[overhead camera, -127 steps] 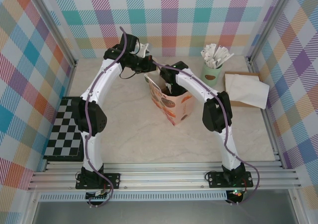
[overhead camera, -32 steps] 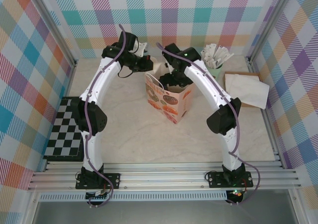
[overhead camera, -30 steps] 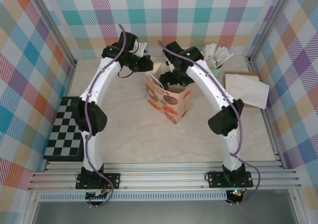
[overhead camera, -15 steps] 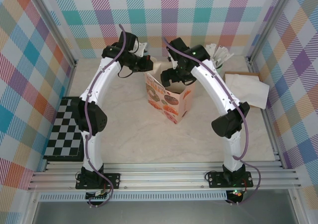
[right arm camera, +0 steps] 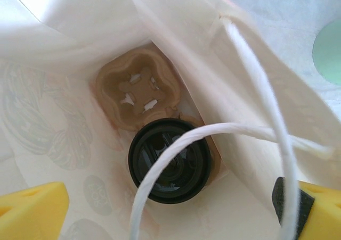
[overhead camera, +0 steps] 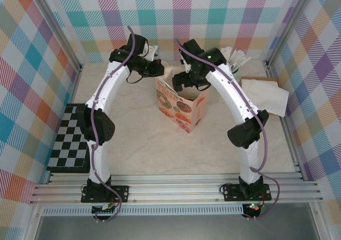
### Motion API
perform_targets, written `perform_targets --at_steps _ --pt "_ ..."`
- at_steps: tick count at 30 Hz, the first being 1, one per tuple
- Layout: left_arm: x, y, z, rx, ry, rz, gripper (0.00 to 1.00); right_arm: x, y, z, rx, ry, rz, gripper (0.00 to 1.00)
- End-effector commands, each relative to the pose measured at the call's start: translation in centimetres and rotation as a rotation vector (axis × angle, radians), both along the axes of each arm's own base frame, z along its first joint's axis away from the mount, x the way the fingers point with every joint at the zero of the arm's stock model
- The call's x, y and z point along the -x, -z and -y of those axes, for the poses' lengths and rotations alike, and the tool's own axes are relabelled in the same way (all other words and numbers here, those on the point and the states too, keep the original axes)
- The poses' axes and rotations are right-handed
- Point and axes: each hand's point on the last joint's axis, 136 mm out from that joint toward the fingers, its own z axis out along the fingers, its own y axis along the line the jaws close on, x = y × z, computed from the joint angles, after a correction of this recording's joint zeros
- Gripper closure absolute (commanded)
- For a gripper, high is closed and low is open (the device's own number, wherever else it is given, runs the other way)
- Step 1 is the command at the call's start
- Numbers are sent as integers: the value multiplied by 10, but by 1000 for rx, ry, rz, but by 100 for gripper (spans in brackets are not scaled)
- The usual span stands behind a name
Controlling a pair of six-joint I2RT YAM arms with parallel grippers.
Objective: Pack the takeout coffee
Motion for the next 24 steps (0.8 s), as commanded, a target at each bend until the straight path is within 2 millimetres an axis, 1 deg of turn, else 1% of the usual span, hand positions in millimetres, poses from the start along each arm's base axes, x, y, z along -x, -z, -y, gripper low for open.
perform_targets --at_steps 1,6,8,10,11,12,14,16,17,18,20,21,23,24 --pt "1 16 1 -31 7 -36 100 2 -50 4 -84 4 140 0" --pt "-1 14 -2 -27 -2 -33 100 -1 -107 4 -200 -21 329 0" --pt "-2 13 -3 -32 -8 -29 100 -4 -121 8 -235 -8 370 0" --pt "-1 10 -4 -31 -14 -25 100 -10 -130 17 -256 31 396 0" --pt "-1 7 -5 -29 -21 -21 100 -14 -132 24 -257 56 405 0" --pt "-2 3 -7 -23 -34 -18 100 -20 -133 36 -246 104 415 0" --pt "-2 -4 -9 -10 -56 -14 100 -31 -129 61 -235 187 409 0" --pt "0 -11 -11 3 -79 -20 100 -45 -119 86 -220 264 387 0" --pt "2 -13 -12 13 -102 -35 100 -54 -110 105 -214 330 361 0" --pt "4 -15 -13 23 -127 -55 100 -62 -100 119 -216 378 333 0" --pt "9 -16 -16 40 -181 -89 100 -78 -80 139 -228 426 278 0" --pt "12 -18 -17 56 -216 -109 100 -85 -68 150 -229 458 245 2" --pt "20 -18 -19 92 -287 -167 98 -95 -48 165 -256 483 182 10" --pt "25 -20 -19 121 -317 -201 97 -99 -43 175 -274 507 165 14"
